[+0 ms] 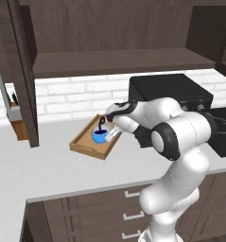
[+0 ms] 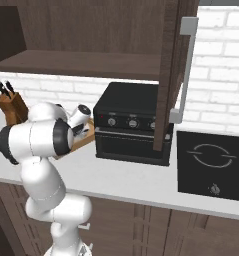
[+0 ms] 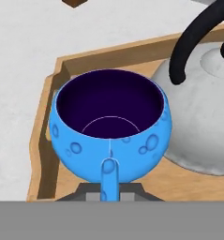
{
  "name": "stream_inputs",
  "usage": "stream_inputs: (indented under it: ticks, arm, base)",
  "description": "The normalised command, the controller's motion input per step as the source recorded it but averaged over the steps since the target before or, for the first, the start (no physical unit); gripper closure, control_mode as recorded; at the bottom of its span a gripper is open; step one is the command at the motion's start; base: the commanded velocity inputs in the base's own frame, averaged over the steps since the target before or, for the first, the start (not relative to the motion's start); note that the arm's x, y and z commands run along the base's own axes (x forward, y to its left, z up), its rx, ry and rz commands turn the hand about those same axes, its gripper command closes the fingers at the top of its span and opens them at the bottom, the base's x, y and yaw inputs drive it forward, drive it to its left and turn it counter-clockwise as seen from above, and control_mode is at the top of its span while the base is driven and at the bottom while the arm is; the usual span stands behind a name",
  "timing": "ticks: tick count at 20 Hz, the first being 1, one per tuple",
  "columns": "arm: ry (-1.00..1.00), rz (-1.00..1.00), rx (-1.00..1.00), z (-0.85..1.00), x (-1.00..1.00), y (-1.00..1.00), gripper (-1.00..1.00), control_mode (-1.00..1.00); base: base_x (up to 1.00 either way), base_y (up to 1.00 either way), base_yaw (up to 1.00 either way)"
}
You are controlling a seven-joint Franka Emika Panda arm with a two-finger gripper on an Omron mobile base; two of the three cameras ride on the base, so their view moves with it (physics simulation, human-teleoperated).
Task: Pick the kettle from the counter and place it on the tray. Then pick the mug from the cabinet and place it on the tray. Then close the cabinet doors.
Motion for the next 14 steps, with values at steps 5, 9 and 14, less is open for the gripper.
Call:
stream_inputs:
  ticks: [5,9,14]
  arm:
    - [-0.06,0.0,0.0,-0.12,0.13,0.1,1.0,-1.0]
    - [-0.09,0.0,-0.04,-0.3,0.0,0.32,1.0,-1.0]
    - [-0.03,0.0,-0.03,-0.3,-0.03,0.42,1.0,-1.0]
  base:
    - [0.0,0.0,0.0]
    - [0.0,0.0,0.0]
    - [0.0,0.0,0.0]
